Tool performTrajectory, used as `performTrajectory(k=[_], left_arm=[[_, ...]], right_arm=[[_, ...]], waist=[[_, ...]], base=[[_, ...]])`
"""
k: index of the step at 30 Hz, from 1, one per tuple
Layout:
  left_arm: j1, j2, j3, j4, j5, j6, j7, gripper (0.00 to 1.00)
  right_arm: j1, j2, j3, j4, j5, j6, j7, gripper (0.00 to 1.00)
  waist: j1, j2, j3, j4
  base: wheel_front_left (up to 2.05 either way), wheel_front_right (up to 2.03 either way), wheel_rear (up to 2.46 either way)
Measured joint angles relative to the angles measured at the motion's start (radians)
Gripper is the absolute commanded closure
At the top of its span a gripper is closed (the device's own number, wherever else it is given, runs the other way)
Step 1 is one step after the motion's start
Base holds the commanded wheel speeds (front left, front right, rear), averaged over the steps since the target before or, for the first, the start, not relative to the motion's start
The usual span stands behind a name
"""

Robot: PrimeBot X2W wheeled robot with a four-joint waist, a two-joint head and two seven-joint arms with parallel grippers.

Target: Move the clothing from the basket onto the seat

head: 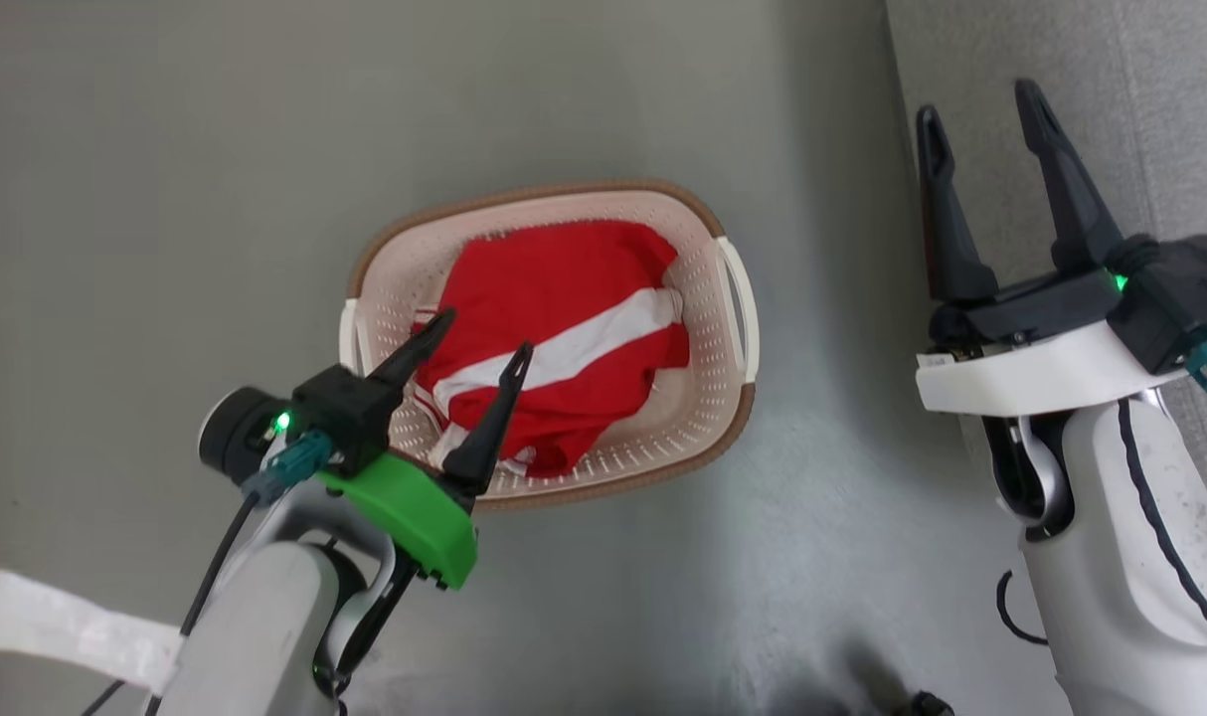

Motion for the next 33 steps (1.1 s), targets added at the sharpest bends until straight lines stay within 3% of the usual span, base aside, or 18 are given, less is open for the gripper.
performTrajectory(k=[22, 33], left_arm=[[-0.265, 0.017, -0.063, 0.071, 0.089, -0.008, 0.170, 0.00], [-0.302, 0.020, -0.079, 0.133, 0.103, -0.008, 0.190, 0.00]], right_arm=[[-0.201, 0.009, 0.026, -0.063, 0.035, -0.010, 0.000, 0.00], [-0.268, 0.012, 0.050, -0.061, 0.083, -0.030, 0.000, 0.00]], waist=[[0.0001, 0.0000, 0.309, -0.105], [0.0001, 0.0000, 0.426, -0.158]], base=[[0.00, 0.00, 0.00], [0.00, 0.00, 0.00]])
